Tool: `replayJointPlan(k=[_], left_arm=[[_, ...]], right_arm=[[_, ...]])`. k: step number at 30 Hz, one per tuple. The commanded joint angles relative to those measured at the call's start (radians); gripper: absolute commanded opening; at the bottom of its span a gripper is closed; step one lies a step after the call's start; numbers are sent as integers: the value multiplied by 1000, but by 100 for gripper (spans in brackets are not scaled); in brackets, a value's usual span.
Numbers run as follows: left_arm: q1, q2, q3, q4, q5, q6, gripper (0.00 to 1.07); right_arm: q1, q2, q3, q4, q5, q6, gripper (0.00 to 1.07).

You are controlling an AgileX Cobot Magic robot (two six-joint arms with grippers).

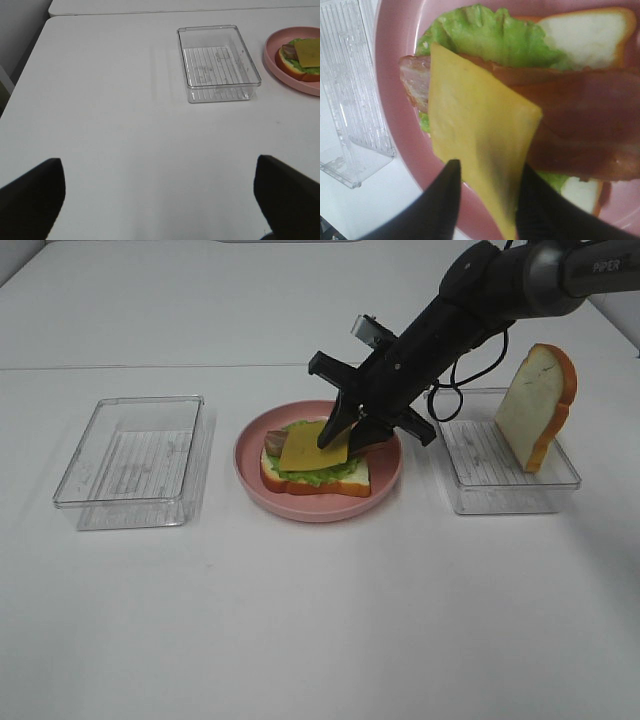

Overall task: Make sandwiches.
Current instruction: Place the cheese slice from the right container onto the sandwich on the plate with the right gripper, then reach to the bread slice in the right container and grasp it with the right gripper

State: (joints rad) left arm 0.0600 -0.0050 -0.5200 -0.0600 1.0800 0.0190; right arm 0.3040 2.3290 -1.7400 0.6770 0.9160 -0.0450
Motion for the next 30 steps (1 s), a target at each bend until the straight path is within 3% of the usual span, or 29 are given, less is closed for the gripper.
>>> replayJointPlan(k=[1,2,3,15,17,20,22,26,30], left_arm=[[-2,-19,3,-6,-4,-5,94],[-2,-19,3,-6,-4,-5,94],[-2,-19,3,-6,-4,-5,94],[-2,-19,3,-6,-4,-5,94],[-2,-19,3,-6,-4,-5,94],[-2,-19,3,-6,-4,-5,94],[-2,-19,3,-6,-4,-5,94],[-2,-19,3,-6,-4,-5,94],[-2,-19,3,-6,-4,-5,94]], right_arm=[[-1,-28,-2,-8,7,-2,74],[-1,-28,-2,-8,7,-2,74],[-1,-32,-18,-26,24,-3,83],[-1,-36,-226,-208,227,91,82],[-1,-36,-361,-290,336,136,83],[-1,-36,-404,-329,365,152,83],[-1,-36,-551,-524,413,241,83],[-3,-52,-594,-643,413,257,83],[-40,-92,-591,-645,413,212,82]])
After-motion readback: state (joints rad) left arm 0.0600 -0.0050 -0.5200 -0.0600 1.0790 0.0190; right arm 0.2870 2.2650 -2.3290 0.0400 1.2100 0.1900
